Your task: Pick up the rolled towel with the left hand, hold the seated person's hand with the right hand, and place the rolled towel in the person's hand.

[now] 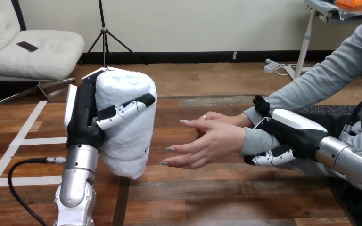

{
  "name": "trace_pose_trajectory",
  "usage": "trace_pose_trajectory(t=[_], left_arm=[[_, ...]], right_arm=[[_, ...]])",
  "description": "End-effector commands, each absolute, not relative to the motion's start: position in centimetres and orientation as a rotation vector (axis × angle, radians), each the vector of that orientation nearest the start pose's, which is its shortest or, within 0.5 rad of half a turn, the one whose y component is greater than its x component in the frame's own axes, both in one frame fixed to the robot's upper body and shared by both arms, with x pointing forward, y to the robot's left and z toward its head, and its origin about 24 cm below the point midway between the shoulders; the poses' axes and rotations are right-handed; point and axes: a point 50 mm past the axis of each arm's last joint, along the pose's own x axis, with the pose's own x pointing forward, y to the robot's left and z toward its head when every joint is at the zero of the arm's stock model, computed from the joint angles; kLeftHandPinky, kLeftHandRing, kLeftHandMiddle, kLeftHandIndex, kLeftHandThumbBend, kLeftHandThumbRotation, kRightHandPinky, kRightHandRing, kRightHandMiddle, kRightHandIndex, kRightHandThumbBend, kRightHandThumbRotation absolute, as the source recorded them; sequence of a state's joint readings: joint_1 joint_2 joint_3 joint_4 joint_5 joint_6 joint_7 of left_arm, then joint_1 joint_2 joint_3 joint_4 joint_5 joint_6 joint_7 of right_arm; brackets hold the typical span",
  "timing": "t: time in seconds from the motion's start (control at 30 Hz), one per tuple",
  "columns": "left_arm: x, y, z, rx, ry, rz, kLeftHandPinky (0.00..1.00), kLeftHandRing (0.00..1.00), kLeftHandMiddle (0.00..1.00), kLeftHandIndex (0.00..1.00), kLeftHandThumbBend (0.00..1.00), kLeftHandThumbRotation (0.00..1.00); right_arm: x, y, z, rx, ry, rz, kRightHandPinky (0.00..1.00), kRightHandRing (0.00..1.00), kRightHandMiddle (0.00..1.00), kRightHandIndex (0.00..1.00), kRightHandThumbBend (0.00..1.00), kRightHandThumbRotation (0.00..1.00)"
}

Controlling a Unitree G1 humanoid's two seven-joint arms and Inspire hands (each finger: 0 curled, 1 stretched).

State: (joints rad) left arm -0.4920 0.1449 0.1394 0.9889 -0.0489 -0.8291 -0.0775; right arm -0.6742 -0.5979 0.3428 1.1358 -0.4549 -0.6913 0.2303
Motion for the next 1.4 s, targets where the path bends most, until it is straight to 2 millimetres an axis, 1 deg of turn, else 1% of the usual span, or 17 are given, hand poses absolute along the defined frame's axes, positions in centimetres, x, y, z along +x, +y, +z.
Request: trace_pose_trajectory(t=[0.0,0.27,0.73,1.37], left_arm=[[33.6,18.1,8.1,0.083,-0.490,-0.009,0.32,0.35,0.40,0.41,0.61,0.00],[33.7,18.0,8.2,0.079,-0.491,-0.007,0.32,0.35,0.39,0.41,0.60,0.00],[33.8,18.0,8.3,0.092,-0.497,-0.001,0.32,0.35,0.39,0.41,0.59,0.00],[33.8,17.8,8.4,0.091,-0.508,-0.001,0.31,0.34,0.39,0.41,0.59,0.00]], right_arm=[[34.6,-23.2,7.6,-1.075,-0.077,0.542,0.20,0.24,0.30,0.30,0.45,0.29],[34.7,-23.1,7.8,-1.069,-0.078,0.545,0.20,0.24,0.30,0.30,0.46,0.31],[35.0,-22.6,8.2,-1.073,-0.094,0.558,0.20,0.25,0.31,0.31,0.45,0.26],[35.6,-21.3,8.7,-1.083,-0.125,0.593,0.20,0.24,0.29,0.30,0.47,0.29]])
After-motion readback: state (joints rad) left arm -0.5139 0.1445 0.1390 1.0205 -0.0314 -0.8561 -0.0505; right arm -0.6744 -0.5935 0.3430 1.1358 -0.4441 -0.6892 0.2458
